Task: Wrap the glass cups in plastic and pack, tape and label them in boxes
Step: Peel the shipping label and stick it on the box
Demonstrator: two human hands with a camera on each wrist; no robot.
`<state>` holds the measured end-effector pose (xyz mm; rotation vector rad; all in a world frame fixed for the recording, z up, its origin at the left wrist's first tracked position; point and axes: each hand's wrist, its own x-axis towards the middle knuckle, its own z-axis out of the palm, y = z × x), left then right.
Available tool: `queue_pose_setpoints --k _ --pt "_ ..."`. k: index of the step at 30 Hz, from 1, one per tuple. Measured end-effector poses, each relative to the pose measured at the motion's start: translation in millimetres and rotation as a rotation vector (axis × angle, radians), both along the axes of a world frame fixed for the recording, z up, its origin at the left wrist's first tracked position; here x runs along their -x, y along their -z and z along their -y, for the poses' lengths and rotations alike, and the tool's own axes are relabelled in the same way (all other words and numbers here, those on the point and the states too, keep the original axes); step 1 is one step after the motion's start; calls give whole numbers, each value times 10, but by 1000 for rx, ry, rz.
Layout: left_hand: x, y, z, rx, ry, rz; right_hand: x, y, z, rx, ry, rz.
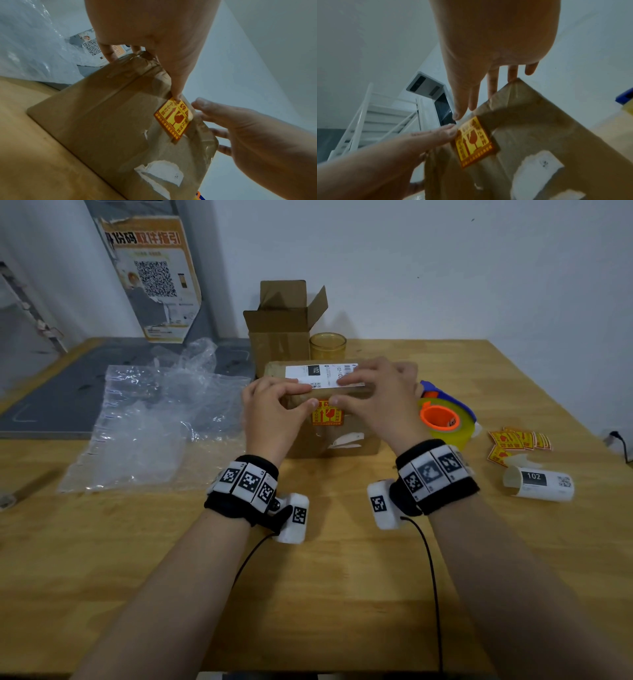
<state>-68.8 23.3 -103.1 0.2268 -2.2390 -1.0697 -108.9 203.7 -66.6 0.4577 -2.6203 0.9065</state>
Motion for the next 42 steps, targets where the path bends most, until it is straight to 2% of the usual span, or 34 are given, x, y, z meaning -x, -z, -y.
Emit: queue_pose_setpoints --k 3,7,14,19,26,28,31,36,42 --pt "-1 -43 8 9 -1 30 46 35 110 -62 -26 28" --pt "4 -85 20 10 3 75 111 37 150 10 -14 38" --pt "61 -183 15 38 20 148 261 96 -19 107 -95 75" --pt "78 -227 -81 99 -39 188 278 86 64 45 -21 75" --pt "54 -206 52 83 39 183 282 21 0 52 -67 107" --pt "27 -181 -19 186 -19 221 264 -6 37 4 -23 101" --pt "16 -129 -119 342 -111 261 204 -35 132 -187 18 53" --pt "35 -144 -90 390 -99 274 209 6 131 -329 1 18" --pt "23 -168 -70 386 -92 258 193 31 124 -313 30 6"
